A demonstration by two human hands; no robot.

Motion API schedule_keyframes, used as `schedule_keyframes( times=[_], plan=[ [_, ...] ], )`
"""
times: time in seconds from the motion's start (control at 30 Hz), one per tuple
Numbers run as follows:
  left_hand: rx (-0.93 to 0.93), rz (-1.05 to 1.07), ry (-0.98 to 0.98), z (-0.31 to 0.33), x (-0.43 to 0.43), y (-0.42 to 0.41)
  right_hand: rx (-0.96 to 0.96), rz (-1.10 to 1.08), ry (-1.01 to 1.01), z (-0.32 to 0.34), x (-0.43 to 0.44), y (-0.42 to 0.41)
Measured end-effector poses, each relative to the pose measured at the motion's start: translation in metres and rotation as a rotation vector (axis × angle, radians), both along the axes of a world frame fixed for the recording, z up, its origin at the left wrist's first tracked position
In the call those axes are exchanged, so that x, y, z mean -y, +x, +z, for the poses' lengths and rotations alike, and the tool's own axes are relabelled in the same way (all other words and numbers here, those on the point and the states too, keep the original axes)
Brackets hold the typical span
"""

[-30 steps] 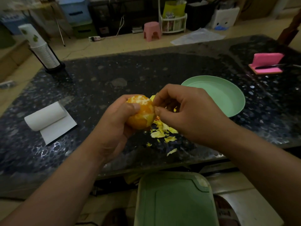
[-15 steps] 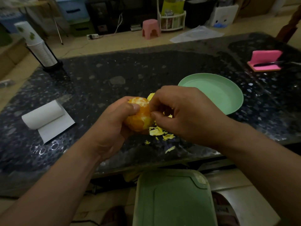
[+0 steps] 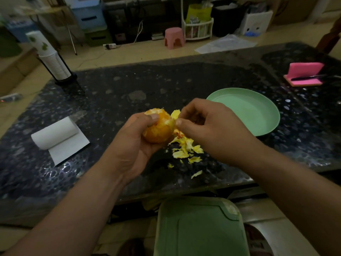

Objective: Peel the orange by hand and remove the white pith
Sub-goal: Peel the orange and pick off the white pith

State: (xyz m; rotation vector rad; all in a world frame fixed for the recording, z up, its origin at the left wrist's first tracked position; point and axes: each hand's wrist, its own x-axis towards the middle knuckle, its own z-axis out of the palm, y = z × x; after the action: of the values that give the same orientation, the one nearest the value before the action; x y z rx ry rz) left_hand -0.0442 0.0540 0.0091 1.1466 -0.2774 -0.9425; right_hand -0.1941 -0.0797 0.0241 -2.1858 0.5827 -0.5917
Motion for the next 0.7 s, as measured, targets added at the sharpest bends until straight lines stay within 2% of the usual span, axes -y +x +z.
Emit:
schedule_keyframes(
  times=[0.3, 0.6, 0.7],
  plan=[
    [0.328, 0.005, 0.142, -0.004, 0.0, -0.008, -0.083, -0.006, -0.096, -0.003, -0.006, 0.001],
    [0.442, 0.023, 0.13, -0.004, 0.0, -0.012, -0.115, -0.036, -0.187, -0.006, -0.009, 0.004],
    [0.383, 0.04, 0.136, -0.003, 0.002, -0.014, -0.101, -0.042, -0.171, -0.008, -0.009, 0.005]
  ],
)
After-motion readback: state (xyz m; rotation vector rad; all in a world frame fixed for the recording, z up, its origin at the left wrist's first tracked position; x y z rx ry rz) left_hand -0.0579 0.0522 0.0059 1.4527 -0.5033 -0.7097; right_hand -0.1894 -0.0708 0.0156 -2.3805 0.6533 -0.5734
